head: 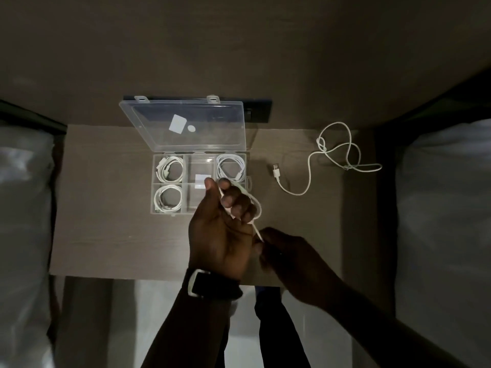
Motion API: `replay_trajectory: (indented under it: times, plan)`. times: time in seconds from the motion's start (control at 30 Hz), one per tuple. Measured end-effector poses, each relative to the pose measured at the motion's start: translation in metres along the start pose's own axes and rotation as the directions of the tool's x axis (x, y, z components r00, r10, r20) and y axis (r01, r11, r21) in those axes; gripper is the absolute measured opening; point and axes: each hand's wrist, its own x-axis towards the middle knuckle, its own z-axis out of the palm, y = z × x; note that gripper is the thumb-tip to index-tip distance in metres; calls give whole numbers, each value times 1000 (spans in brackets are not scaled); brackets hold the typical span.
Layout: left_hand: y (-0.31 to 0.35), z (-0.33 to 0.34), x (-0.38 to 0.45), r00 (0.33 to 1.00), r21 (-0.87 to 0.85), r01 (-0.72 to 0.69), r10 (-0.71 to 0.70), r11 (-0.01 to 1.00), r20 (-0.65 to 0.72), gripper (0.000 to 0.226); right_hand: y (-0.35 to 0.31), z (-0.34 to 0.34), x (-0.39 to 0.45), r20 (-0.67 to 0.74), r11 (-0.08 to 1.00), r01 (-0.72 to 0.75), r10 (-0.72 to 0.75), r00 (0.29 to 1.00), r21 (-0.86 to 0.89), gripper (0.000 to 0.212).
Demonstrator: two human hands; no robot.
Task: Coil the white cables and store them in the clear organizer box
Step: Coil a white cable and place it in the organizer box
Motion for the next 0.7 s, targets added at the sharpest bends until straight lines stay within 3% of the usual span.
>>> replay_trajectory:
  times: [0.07,0.1,0.17,0.23,0.3,0.37,0.47,0.5,0.6,0.7]
  plan:
    - [-5,-6,-1,986,228,-97,124,969,-109,26,-9,1,-5,71,999,19,-16,997,-45,21]
    - [-9,-9,-4,970,410,-146,212,900,-122,27,-14,0,-8,93,992,37,-26,995,-122,28]
    - [-20,-16,-11,946,718,-218,323,661,-10,32,-22,-7,-12,66,969,55,-41,997,-243,35]
    - [-28,-21,-16,927,847,-278,357,453,114,30,-30,-16,-11,-57,938,133,-159,986,-319,33]
    - [-32,-21,-19,901,898,-313,396,310,177,25,-34,-24,-9,-197,952,134,-193,961,-276,18]
    - [-36,-17,-21,909,890,-276,399,362,119,22,-32,-26,-5,-300,998,40,-22,954,57,8]
    - [-33,-11,-25,961,627,-128,253,768,-113,23,-31,-19,1,-359,873,64,131,924,483,19]
    - [-31,-11,-25,969,527,-99,202,844,-142,25,-30,-16,3,-383,818,88,169,908,568,26]
    - [-31,-10,-28,970,419,-76,164,905,-178,27,-27,-5,9,-435,689,106,323,841,717,29]
    - [-33,-10,-30,950,427,-88,205,900,-237,28,-29,14,9,-524,745,154,292,800,649,24]
